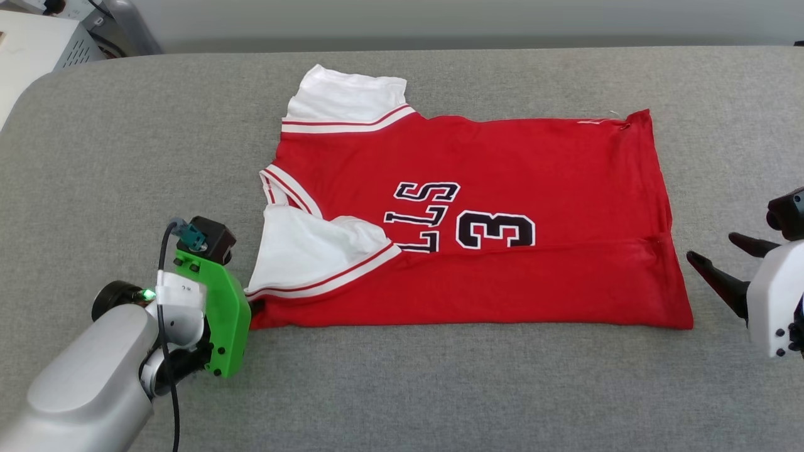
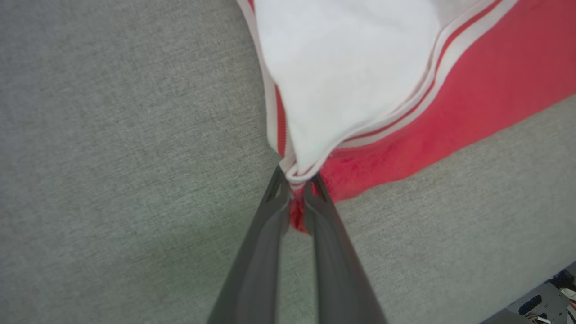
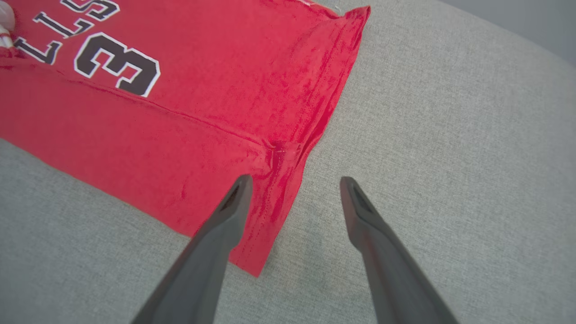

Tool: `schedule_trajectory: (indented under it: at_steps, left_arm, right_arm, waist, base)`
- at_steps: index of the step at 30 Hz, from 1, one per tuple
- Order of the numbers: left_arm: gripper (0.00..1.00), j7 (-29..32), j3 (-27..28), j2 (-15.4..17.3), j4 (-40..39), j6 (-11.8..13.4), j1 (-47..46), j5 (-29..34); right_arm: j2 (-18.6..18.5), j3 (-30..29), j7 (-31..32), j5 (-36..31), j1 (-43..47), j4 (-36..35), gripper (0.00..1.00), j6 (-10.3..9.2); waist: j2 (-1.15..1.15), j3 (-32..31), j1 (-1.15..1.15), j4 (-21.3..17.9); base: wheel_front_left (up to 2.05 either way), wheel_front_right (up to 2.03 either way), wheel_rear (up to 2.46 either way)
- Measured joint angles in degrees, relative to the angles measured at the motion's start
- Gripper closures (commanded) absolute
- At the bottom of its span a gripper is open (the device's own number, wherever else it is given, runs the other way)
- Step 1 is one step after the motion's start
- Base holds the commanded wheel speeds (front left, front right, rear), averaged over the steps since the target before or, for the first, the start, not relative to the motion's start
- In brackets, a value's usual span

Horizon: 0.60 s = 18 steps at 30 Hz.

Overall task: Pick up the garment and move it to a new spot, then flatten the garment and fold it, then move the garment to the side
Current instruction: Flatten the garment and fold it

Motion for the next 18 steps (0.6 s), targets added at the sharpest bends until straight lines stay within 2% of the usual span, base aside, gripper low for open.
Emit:
schedule_trajectory:
  at_steps: [4,7,11,18]
  left_arm:
    - [1.00,-0.75,-0.26,0.42,-2.43,0.00,1.10,0.01]
    - [1.00,-1.21,-0.59,0.46,-3.69,0.09,1.11,0.48]
    - [1.00,-1.29,-0.85,0.27,-4.58,0.58,1.04,0.68]
    - [1.00,-2.35,-0.97,-0.77,-4.71,1.05,0.20,2.33]
  right_arm:
    - [-1.20,-0.60,8.94,5.19,-0.17,0.11,0.00,0.00]
    - [-1.23,-0.14,12.43,5.50,-1.10,1.22,0.00,0.00]
    - [0.63,1.49,14.36,5.46,-3.00,4.64,0.00,0.01]
    - [5.28,5.37,12.96,3.36,-5.28,14.68,0.00,-0.02]
  waist:
    - [0.00,0.07,0.00,0.41]
    - [0.00,0.73,0.00,0.71]
    - [0.00,1.87,0.00,1.08]
    - [0.00,3.82,0.00,1.98]
  base:
    - [0.00,0.00,0.00]
    - [0.00,0.00,0.00]
    - [0.00,0.00,0.00]
    - [0.00,0.00,0.00]
